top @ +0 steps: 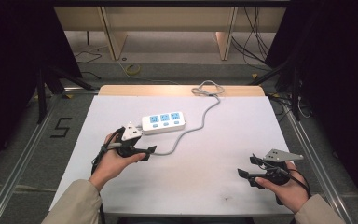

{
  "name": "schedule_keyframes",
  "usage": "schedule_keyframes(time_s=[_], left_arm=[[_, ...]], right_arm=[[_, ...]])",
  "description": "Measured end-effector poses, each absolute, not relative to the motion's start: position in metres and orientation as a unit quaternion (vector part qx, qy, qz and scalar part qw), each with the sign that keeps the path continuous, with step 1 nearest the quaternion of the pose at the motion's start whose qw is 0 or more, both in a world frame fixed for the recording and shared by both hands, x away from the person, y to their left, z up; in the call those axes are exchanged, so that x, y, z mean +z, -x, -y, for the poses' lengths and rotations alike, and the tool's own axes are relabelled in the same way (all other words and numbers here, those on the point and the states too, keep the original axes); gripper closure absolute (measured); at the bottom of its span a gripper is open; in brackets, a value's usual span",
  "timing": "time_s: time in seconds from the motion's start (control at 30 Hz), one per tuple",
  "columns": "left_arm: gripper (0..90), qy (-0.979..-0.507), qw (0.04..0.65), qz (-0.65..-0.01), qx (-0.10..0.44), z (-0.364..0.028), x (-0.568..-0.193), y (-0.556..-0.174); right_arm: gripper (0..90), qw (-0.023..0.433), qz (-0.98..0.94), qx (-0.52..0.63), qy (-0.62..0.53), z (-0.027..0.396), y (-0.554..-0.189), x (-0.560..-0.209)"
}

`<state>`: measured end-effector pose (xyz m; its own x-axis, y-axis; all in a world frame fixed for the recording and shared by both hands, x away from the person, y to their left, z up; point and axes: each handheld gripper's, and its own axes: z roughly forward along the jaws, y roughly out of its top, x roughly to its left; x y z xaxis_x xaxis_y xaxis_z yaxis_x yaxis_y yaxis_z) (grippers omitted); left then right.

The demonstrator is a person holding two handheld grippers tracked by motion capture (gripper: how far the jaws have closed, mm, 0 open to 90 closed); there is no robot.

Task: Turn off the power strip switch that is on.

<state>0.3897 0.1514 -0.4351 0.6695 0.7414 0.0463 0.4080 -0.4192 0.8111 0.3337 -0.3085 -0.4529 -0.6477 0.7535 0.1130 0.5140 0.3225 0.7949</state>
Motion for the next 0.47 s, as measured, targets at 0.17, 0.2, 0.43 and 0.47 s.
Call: schedule_keyframes(time_s=[0.17,0.2,0.43,0.47], left_arm=[[24.6,-0.818,0.409,-0.349,0.204,-0.154,-0.444,-0.374],[24.6,-0.818,0.407,-0.35,0.205,-0.155,-0.446,-0.372],[24.6,-0.825,0.398,-0.348,0.201,-0.155,-0.453,-0.365],[24.5,-0.826,0.397,-0.345,0.201,-0.153,-0.453,-0.364]], right_arm=[[26.2,0.142,-0.799,0.43,-0.396,0.309,-0.334,-0.453],[26.2,0.142,-0.8,0.429,-0.395,0.309,-0.334,-0.452],[26.3,0.144,-0.799,0.432,-0.393,0.308,-0.333,-0.451],[26.2,0.144,-0.799,0.432,-0.393,0.308,-0.333,-0.451]])
